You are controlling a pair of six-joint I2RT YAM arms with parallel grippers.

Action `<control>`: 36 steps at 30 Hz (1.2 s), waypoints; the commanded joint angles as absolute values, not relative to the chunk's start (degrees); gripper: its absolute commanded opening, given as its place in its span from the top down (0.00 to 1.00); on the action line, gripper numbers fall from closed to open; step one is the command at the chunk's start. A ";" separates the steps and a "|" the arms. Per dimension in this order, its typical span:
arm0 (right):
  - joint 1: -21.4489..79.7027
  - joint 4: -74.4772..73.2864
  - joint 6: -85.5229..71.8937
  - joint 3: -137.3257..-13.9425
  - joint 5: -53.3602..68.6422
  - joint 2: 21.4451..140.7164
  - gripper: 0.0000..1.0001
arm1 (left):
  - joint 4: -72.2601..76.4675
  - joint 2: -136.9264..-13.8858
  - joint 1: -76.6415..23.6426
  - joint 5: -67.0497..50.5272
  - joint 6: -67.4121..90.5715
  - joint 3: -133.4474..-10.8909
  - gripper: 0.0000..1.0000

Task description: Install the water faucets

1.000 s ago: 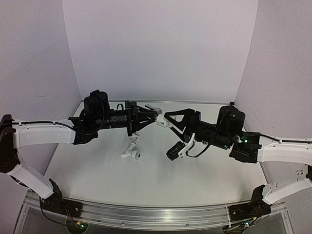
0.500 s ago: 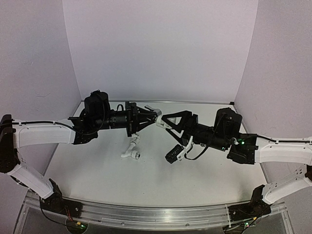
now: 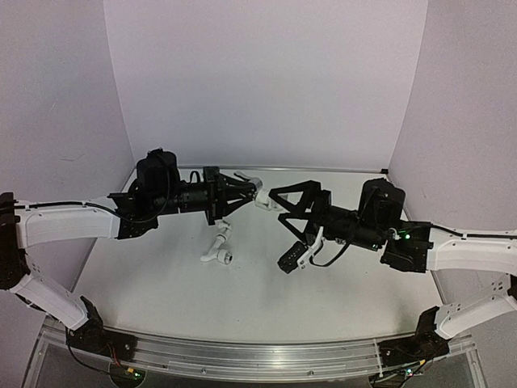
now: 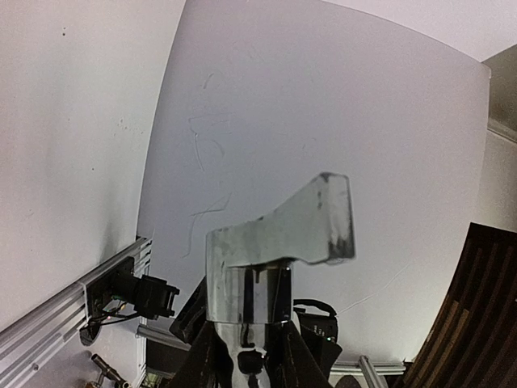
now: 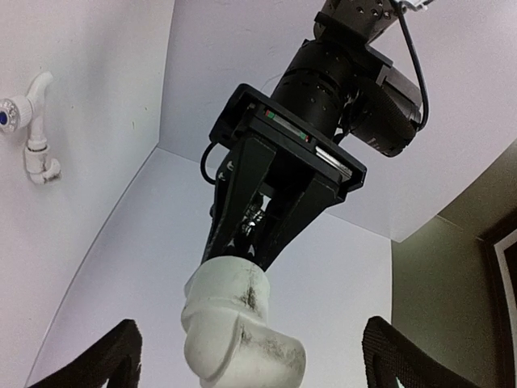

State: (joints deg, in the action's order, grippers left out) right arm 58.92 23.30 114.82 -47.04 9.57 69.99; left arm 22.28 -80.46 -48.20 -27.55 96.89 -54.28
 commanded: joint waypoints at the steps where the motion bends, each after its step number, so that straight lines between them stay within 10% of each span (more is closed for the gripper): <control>1: 59.21 19.19 123.96 -46.01 9.04 64.87 0.04 | 25.71 -76.24 -47.30 -24.78 92.32 -55.17 1.00; 6: 60.40 12.36 107.96 -47.49 12.65 59.77 0.02 | 25.56 -75.37 -46.97 -23.26 85.91 -55.18 1.00; 17: 62.47 -8.12 22.03 -74.59 3.47 67.13 0.02 | 25.58 -67.99 -46.97 -17.95 60.18 -53.99 1.00; 26: 62.45 -9.49 17.86 -75.04 16.59 70.37 0.02 | 35.44 -71.34 -46.93 -24.29 63.01 -55.21 1.00; 36: 62.47 -5.81 21.13 -73.93 2.54 74.45 0.02 | 40.24 -72.82 -46.93 -28.09 65.62 -55.00 1.00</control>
